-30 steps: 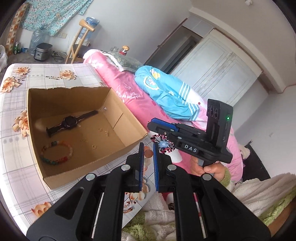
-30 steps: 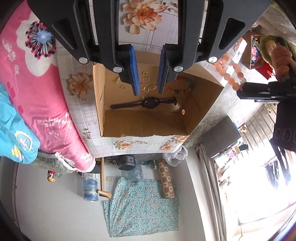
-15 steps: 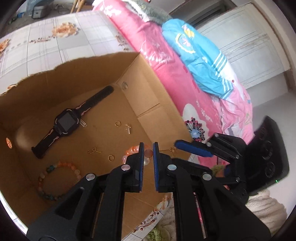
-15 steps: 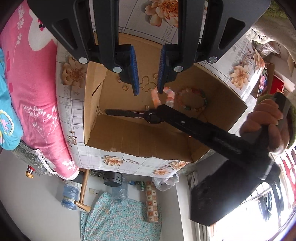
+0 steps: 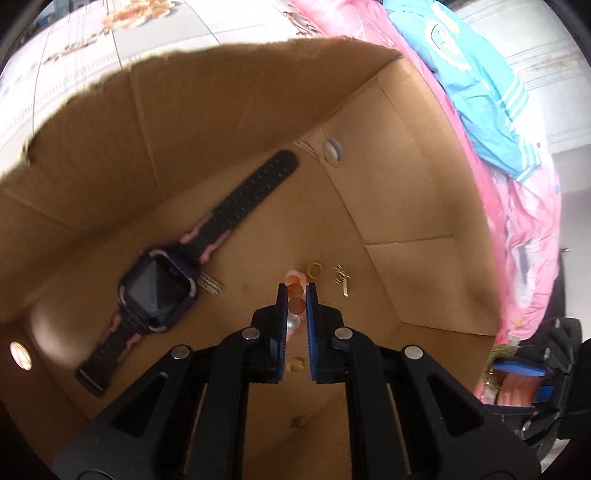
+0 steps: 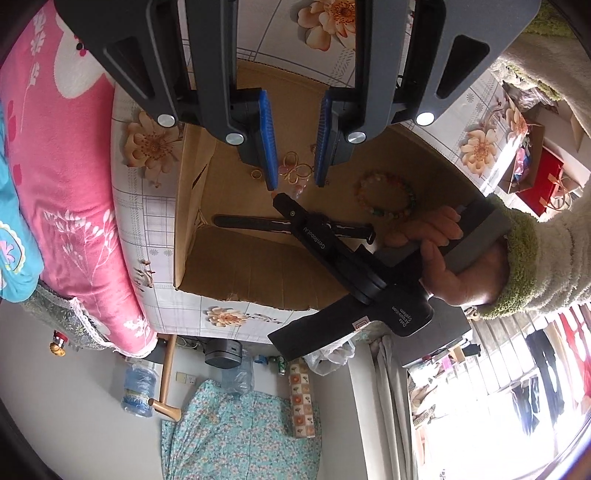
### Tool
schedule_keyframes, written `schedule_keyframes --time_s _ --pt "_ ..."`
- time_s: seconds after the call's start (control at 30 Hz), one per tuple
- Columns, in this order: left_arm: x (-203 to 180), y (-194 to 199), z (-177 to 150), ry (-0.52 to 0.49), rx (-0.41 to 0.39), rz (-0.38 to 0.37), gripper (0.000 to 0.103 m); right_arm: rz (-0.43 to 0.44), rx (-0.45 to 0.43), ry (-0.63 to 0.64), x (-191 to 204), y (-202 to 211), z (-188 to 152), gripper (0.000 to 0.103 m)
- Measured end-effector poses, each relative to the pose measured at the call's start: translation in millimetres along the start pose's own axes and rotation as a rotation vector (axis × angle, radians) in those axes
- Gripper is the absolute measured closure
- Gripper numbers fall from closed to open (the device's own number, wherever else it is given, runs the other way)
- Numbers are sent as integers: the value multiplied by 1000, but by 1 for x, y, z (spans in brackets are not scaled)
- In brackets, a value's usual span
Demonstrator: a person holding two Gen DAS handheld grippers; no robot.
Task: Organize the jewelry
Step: 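Carry both tools over the box and open them to release bracelet and charm, then withdraw both open tools from the box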
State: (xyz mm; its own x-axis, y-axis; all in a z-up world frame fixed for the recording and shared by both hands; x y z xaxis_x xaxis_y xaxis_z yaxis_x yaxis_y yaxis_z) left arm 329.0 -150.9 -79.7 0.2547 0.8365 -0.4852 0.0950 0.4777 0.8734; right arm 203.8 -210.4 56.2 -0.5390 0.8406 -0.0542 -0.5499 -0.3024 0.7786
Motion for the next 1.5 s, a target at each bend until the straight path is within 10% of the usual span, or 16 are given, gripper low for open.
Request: schedule_keyframes --time_s 0.13,0.5,0.87,1.1,1.3,1.5 --pt "8 1 6 15 -17 55 61 4 11 -8 0 -3 -1 83" --pt "-9 116 -20 -14 -290 -5 44 54 89 25 9 -19 12 83" --pt "34 268 -140 22 -812 136 19 332 487 60 63 -112 25 83" --pt "79 261 -206 180 -885 60 18 340 693 -33 69 -155 6 82" --pt "90 226 -227 262 -850 -60 18 336 609 -89 65 -130 11 71" --pt "78 210 -231 214 -810 -158 17 243 226 -214 25 -23 41 68"
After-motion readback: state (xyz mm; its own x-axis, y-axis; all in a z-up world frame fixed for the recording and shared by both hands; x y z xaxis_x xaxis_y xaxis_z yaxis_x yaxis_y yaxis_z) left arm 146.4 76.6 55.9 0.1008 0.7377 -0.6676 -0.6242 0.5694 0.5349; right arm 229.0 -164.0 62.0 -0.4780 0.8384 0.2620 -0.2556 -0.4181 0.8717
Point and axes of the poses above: each gripper's, at about its wrist camera, not at the fingertips, and y roughly against the way its jaws point, x to its left, z to its top, the point moved 7 cm from there along -y, roughly the way its jaws point, and after that the axes turned 10 degrees about y, right-handed, at the moved point
